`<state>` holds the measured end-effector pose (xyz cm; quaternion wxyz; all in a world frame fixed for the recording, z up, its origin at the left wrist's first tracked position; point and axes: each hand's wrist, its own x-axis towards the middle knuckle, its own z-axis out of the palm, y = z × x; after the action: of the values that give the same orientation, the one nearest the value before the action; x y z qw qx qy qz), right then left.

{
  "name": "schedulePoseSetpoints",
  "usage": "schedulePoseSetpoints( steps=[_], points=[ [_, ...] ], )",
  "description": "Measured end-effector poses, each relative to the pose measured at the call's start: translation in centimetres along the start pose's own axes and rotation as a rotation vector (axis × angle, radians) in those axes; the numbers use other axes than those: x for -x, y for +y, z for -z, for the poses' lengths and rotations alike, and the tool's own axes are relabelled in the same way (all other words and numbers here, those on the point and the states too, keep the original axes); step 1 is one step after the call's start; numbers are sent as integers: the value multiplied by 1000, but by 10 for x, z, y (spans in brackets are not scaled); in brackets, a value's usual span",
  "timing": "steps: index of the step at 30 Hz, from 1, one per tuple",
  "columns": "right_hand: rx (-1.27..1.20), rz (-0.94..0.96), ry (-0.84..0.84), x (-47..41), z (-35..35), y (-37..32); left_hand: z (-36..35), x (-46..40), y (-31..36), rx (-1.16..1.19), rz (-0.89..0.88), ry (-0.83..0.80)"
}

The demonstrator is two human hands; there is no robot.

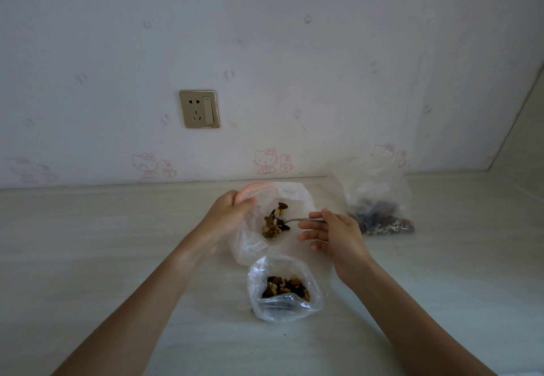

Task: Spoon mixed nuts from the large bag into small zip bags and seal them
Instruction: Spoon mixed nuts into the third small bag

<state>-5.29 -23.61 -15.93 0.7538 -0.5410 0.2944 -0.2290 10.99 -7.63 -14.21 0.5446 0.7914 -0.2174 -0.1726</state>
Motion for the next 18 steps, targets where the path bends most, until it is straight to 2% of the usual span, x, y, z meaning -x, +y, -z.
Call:
schedulePoseSetpoints(
  steps=[12, 18],
  points=[
    [-4, 78, -55, 19, 12, -28, 16, 17, 2, -114, -171, 100],
    [-34, 120, -121, 53, 32, -25, 17, 78, -11, -314, -440, 217]
  ],
)
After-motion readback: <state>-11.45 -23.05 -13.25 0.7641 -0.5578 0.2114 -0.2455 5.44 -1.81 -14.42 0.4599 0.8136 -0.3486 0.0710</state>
